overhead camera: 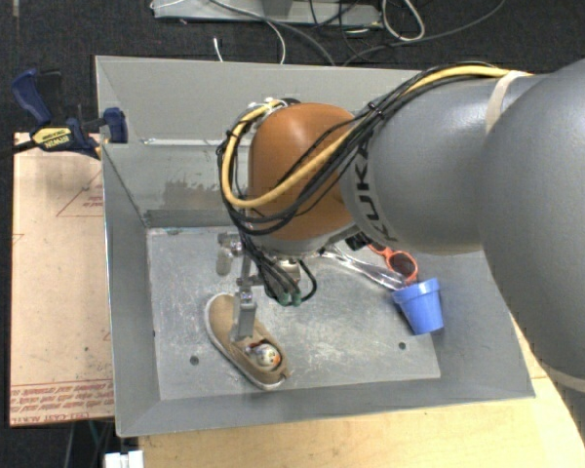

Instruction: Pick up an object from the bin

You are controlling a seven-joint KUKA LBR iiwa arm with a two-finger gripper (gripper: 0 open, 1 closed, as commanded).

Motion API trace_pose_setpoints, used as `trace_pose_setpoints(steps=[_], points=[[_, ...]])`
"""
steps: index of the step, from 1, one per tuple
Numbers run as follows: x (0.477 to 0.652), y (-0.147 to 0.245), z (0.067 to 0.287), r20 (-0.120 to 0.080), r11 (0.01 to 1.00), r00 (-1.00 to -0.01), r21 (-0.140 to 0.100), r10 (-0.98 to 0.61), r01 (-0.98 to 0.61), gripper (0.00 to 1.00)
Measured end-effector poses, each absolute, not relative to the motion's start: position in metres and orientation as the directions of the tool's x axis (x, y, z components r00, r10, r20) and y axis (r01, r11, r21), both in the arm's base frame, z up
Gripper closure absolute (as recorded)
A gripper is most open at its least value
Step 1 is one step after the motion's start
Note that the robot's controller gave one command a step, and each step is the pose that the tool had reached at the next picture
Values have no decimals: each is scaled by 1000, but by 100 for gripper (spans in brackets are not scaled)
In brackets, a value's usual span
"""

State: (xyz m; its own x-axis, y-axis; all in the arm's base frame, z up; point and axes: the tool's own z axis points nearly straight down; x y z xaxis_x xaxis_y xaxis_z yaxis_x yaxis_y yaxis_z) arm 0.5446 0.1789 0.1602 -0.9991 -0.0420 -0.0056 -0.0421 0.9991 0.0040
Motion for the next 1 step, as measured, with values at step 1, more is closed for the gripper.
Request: trace_pose_setpoints(steps=[1], points=[[531,170,135,1,987,-987,2,162,162,0]])
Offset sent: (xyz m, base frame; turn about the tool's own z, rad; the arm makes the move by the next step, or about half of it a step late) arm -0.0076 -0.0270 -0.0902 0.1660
